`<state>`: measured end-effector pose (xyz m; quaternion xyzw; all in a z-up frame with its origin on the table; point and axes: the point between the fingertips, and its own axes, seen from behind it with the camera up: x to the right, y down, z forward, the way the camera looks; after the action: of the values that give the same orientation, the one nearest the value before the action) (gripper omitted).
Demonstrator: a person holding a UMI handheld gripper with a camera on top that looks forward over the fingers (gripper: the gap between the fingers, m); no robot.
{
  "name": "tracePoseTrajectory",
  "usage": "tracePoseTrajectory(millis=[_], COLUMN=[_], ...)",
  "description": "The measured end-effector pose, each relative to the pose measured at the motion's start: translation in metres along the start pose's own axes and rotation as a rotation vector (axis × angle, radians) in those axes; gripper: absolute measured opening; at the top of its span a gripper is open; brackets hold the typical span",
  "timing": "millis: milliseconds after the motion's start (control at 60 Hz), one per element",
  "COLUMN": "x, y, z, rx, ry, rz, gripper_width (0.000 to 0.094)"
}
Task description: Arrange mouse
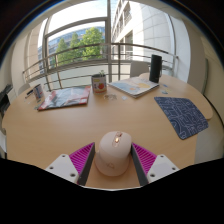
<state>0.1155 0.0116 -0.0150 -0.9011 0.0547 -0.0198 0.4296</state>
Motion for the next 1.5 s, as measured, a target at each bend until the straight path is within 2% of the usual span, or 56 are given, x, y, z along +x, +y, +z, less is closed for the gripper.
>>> tracePoseTrajectory(millis=[83,283,417,517,650,733,800,867,1017,1067,1183,1367,1417,1467,1500], x=[0.003,-0.006,-0.016,-0.019,0.016,0.069,0.125,0.177,0.292,0.316,0.341,0.346,0.348,0.348,0.348], y=[-0.006,-0.014,-0.032,-0.088,-0.196,-0.248,-0.269,-0.273,-0.204,-0.173,-0.139,-0.114,-0.116,-0.120,-0.121], z=[0.007,0.013,0.002,-0.026,-0.070,-0.076,-0.068,-0.037,0.047,0.076,0.098,0.118,0.113,0.105,0.099], rx=[0.012,0.026,0.044,0.133,0.306,0.391,0.415,0.399,0.193,0.145,0.068,0.014,0.019,0.020,0.023], ry=[0.022,-0.025,-0.102,-0.189,-0.266,-0.259,-0.239,-0.202,-0.086,-0.069,-0.059,-0.089,-0.078,-0.075,-0.069], rz=[-0.019,-0.063,-0.083,-0.058,-0.026,-0.019,-0.008,-0.010,-0.010,-0.022,-0.057,-0.035,-0.038,-0.040,-0.037], gripper_width=[0.0574,0.0426,0.0408,0.0407,0.0406,0.0406,0.0405,0.0405,0.0405,0.0406,0.0413,0.0566,0.0689,0.0858,0.0831])
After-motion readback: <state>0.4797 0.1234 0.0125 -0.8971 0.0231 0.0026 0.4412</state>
